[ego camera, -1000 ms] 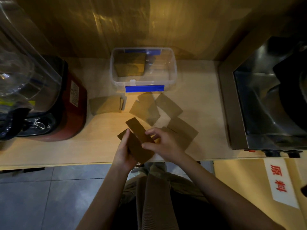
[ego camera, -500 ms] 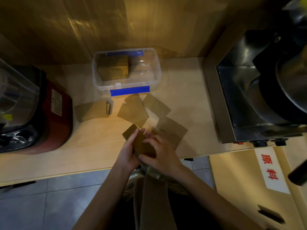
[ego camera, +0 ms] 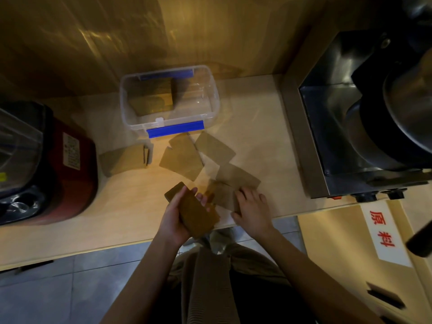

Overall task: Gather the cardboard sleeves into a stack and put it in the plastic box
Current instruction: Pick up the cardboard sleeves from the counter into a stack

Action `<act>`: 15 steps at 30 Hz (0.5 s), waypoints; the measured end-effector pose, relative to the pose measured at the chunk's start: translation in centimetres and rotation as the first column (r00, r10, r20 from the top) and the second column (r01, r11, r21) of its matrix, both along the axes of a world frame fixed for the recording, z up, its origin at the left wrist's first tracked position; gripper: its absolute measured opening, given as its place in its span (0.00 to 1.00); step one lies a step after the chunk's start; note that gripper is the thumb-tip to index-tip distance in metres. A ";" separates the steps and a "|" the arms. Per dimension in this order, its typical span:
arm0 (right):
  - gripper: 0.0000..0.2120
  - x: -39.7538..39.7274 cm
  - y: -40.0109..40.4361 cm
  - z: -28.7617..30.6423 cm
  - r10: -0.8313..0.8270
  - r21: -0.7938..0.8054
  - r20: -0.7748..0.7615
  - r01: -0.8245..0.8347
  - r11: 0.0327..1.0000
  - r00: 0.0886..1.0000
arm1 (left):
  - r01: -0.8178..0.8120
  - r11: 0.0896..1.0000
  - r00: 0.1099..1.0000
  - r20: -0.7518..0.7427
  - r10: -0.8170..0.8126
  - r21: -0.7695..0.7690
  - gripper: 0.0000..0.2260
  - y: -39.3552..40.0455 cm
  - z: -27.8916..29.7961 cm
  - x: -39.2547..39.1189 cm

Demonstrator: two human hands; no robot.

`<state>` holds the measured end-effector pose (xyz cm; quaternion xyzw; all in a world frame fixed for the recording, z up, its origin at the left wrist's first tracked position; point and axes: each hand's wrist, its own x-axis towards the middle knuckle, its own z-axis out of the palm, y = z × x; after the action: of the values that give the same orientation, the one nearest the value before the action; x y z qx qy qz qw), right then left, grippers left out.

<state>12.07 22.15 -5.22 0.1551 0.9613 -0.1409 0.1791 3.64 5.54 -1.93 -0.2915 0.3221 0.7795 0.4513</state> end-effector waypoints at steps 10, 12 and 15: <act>0.24 0.4 1.2 -0.3 0.070 0.062 -0.169 -0.060 0.996 0.983 | 0.010 1.000 1.000 -0.016 -0.010 -0.004 0.12 0.1 0.2 -0.4; 0.24 0.2 1.9 -0.3 0.036 0.034 -0.186 -0.030 0.999 0.982 | 0.017 1.000 1.000 -0.017 -0.017 -0.010 0.13 0.2 0.2 -0.5; 0.24 -0.3 2.9 -0.4 -0.058 -0.019 -0.170 0.056 0.998 0.984 | 0.015 1.000 1.000 -0.009 -0.016 -0.018 0.14 0.2 0.2 -0.8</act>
<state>11.75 25.07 -5.62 0.1686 0.9672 -0.1654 0.0931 2.89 5.77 -1.72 -0.2895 0.3332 0.7744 0.4534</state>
